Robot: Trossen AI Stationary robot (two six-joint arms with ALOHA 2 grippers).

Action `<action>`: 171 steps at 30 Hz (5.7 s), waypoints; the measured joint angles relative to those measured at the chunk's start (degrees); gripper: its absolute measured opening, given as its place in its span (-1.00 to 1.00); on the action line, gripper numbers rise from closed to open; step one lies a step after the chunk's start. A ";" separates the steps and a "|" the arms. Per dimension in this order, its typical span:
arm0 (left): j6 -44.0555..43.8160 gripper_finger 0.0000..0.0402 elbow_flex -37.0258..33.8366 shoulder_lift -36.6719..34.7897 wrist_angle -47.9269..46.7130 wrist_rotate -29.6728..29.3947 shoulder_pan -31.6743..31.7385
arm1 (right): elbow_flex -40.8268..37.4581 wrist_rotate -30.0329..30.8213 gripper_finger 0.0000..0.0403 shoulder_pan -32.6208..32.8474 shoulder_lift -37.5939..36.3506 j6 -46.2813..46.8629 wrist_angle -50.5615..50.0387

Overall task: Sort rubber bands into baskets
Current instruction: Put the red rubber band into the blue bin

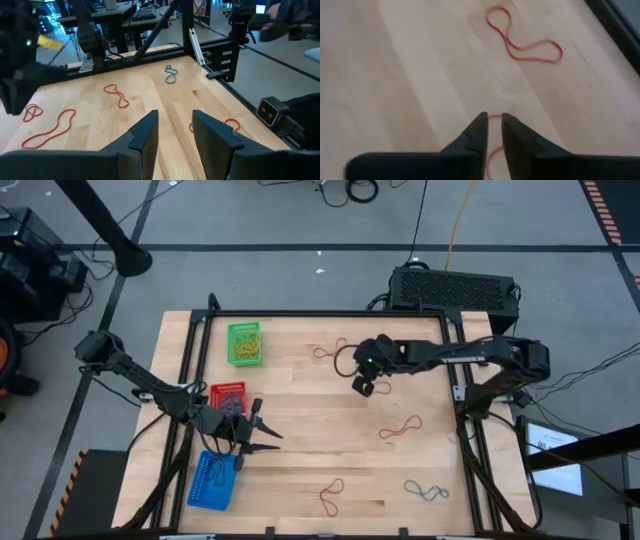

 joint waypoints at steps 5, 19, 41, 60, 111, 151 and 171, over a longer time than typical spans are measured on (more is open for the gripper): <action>0.02 -0.36 0.00 0.00 -0.08 0.00 0.00 | -1.56 0.77 -0.41 -5.25 2.22 -3.25 -1.02; -0.07 -0.36 0.00 0.00 -0.70 0.96 -0.07 | -10.97 0.06 -0.04 -22.28 2.72 0.22 0.70; -0.17 -0.36 0.00 0.00 -0.66 0.95 -0.07 | -17.30 -4.74 -0.75 -25.18 2.18 4.08 -2.25; -0.02 -0.36 0.00 0.00 -0.61 0.95 -0.06 | -14.50 -11.09 -1.00 -17.99 -15.32 4.84 -3.95; -4.50 -0.30 15.69 39.28 30.86 -7.45 8.68 | -14.33 -12.29 -1.00 26.60 -2.74 19.73 50.97; -53.05 -1.00 26.01 -9.21 -87.06 -17.09 -6.40 | -14.28 -11.67 -0.24 27.30 -4.38 9.22 47.95; -59.35 -1.00 30.19 -9.25 -95.66 -8.04 -8.20 | -14.28 -11.70 -0.24 27.73 -4.36 8.81 47.80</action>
